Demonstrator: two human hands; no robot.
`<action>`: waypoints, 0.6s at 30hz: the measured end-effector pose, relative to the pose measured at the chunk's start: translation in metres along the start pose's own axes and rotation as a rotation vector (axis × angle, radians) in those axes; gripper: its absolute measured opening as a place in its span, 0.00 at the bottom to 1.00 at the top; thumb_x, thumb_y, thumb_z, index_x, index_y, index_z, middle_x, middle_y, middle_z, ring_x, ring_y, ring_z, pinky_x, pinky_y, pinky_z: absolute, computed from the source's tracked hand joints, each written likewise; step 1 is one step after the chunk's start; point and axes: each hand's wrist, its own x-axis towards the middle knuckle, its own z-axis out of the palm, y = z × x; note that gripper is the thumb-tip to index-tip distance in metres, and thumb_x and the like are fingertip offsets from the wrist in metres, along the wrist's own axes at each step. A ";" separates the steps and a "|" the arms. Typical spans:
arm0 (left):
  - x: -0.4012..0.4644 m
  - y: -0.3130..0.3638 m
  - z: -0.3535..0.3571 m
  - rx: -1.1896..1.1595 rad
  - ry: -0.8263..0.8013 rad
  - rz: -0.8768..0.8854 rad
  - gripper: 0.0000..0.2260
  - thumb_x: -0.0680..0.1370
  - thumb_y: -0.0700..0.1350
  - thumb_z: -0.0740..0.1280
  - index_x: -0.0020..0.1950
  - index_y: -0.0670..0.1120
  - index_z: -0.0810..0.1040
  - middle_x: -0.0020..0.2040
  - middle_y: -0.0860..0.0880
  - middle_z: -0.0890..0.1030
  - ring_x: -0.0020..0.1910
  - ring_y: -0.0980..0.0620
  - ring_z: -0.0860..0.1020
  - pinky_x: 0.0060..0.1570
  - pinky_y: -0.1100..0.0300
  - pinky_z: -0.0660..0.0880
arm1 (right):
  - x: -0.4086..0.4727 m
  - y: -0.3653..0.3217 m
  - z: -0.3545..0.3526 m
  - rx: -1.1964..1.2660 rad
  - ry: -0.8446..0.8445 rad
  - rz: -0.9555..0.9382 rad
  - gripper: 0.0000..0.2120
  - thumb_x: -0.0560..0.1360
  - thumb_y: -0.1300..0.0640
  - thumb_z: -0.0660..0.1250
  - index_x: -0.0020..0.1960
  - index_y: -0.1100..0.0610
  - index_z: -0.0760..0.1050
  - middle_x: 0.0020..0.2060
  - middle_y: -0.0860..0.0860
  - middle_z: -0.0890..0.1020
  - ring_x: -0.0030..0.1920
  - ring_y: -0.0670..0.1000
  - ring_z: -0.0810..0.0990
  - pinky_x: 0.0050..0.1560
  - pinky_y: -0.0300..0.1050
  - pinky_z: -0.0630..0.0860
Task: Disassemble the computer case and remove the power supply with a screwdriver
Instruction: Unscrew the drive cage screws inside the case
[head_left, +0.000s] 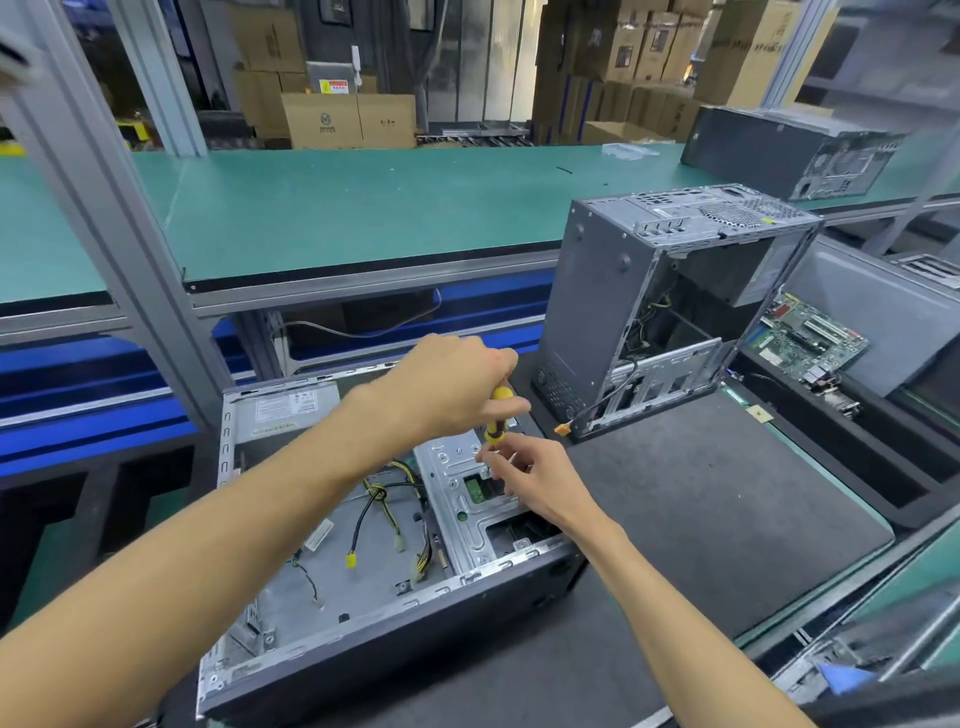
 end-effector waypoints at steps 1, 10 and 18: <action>-0.001 0.002 0.002 0.067 0.034 0.004 0.19 0.80 0.65 0.57 0.45 0.50 0.67 0.33 0.53 0.70 0.36 0.46 0.71 0.36 0.54 0.66 | -0.001 -0.001 0.000 -0.019 -0.001 0.000 0.07 0.78 0.51 0.69 0.48 0.52 0.84 0.35 0.50 0.84 0.29 0.48 0.77 0.34 0.45 0.73; -0.004 -0.003 -0.005 -0.288 -0.034 0.140 0.09 0.80 0.44 0.65 0.60 0.50 0.78 0.56 0.51 0.79 0.52 0.51 0.77 0.53 0.53 0.74 | 0.000 -0.002 -0.004 -0.009 -0.030 0.010 0.06 0.78 0.51 0.69 0.47 0.47 0.85 0.37 0.48 0.86 0.29 0.48 0.79 0.30 0.46 0.77; -0.002 0.005 0.003 -0.046 0.103 0.047 0.15 0.82 0.60 0.59 0.55 0.49 0.73 0.55 0.51 0.77 0.46 0.48 0.77 0.40 0.54 0.71 | 0.002 0.004 -0.006 0.044 -0.067 0.044 0.07 0.78 0.50 0.69 0.47 0.46 0.86 0.32 0.48 0.83 0.30 0.45 0.77 0.31 0.37 0.74</action>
